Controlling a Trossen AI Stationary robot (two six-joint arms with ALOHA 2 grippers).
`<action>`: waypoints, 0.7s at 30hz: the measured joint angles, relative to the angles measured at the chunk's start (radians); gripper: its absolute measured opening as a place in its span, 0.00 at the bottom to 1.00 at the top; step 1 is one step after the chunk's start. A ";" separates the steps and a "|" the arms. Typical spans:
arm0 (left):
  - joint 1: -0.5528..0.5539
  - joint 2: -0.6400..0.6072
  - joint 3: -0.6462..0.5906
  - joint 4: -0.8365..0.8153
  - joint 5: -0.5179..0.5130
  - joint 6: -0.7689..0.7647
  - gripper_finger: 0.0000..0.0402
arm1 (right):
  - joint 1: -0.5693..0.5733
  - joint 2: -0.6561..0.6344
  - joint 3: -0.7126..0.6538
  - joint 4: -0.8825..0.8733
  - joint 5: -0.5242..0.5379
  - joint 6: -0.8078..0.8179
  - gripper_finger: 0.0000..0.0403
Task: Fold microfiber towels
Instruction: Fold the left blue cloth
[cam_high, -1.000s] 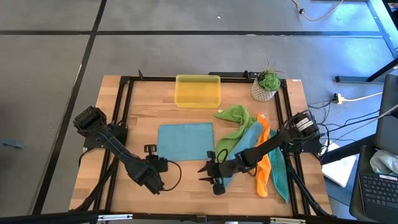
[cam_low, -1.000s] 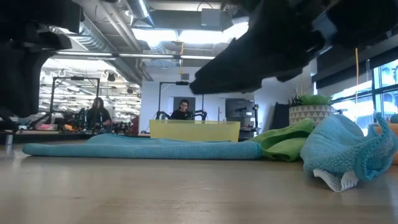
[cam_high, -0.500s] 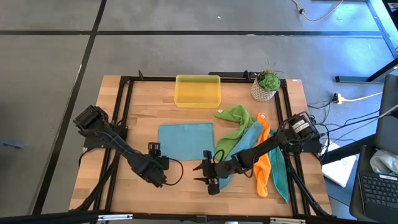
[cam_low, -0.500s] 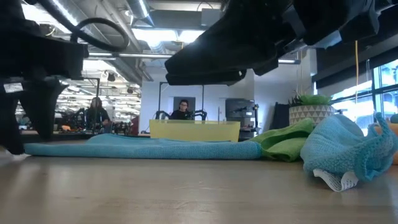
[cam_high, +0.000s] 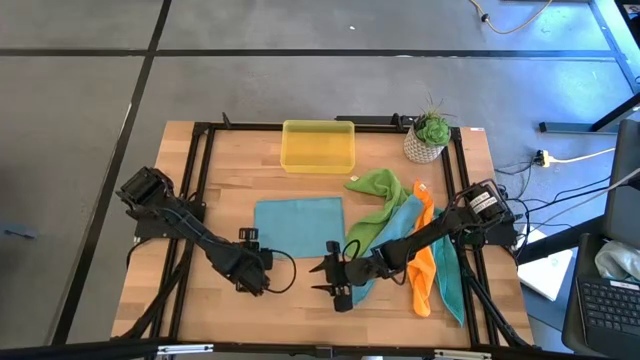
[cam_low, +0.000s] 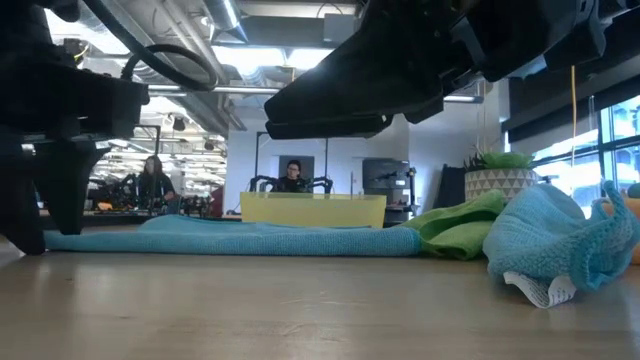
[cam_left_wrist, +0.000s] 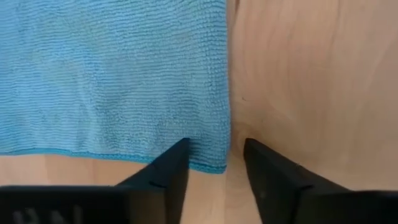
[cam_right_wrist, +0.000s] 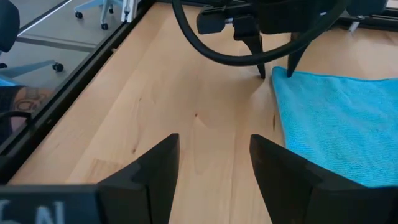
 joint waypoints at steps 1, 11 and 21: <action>0.000 0.000 0.004 0.000 0.007 -0.005 0.30 | 0.000 0.000 0.000 0.000 0.000 0.000 0.49; 0.003 0.009 0.101 -0.013 0.046 -0.078 0.01 | -0.013 0.012 0.000 0.036 -0.028 -0.001 0.49; 0.038 0.007 0.245 -0.019 0.118 -0.105 0.00 | -0.006 0.133 0.168 0.044 -0.054 -0.095 0.49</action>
